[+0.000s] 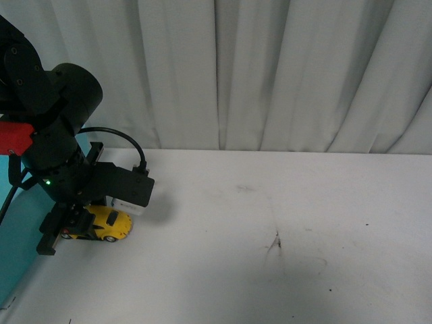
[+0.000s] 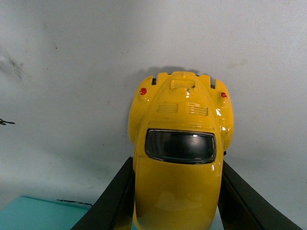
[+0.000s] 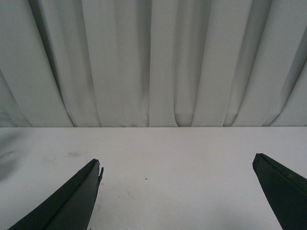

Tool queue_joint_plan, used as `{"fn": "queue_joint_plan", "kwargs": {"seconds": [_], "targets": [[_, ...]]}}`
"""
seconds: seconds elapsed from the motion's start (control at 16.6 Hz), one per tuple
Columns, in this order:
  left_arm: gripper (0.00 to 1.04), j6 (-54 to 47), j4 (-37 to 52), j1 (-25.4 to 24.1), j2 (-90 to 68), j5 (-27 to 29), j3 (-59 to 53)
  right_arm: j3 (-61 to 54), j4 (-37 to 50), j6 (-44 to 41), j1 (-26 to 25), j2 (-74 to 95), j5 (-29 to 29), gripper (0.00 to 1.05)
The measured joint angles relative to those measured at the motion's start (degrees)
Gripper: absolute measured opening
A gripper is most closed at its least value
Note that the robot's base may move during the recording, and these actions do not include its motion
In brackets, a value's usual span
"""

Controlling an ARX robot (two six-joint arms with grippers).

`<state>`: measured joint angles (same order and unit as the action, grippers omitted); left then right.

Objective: Wind up and store yellow beetle toy

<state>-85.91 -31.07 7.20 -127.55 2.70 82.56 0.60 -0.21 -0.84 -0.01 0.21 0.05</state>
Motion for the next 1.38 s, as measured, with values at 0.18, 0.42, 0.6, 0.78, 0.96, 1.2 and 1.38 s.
{"fn": "queue_joint_plan", "kwargs": {"seconds": [0.18,0.42,0.6,0.78,0.96,1.2,1.38], "targets": [[0.41,5.3,-5.7,1.4,1.1,-7.5,0.5,0.0,0.0,0.0,0.0,0.0,0.0,0.98],[0.41,19.4,-6.8,2.4,10.2,-26.8,3.2,0.0,0.0,0.0,0.0,0.0,0.0,0.98],[0.41,30.9,-1.3,-3.9,19.0,-33.2,4.2,0.0,0.0,0.0,0.0,0.0,0.0,0.98],[0.41,41.3,4.6,-11.9,20.4,-31.2,2.6,0.0,0.0,0.0,0.0,0.0,0.0,0.98],[0.41,45.3,3.9,-18.4,20.9,-23.5,-0.4,0.0,0.0,0.0,0.0,0.0,0.0,0.98],[0.41,49.0,7.1,-23.4,18.9,-10.2,-3.9,0.0,0.0,0.0,0.0,0.0,0.0,0.98],[0.41,53.1,8.9,-24.6,15.4,-5.9,-7.0,0.0,0.0,0.0,0.0,0.0,0.0,0.98]]}}
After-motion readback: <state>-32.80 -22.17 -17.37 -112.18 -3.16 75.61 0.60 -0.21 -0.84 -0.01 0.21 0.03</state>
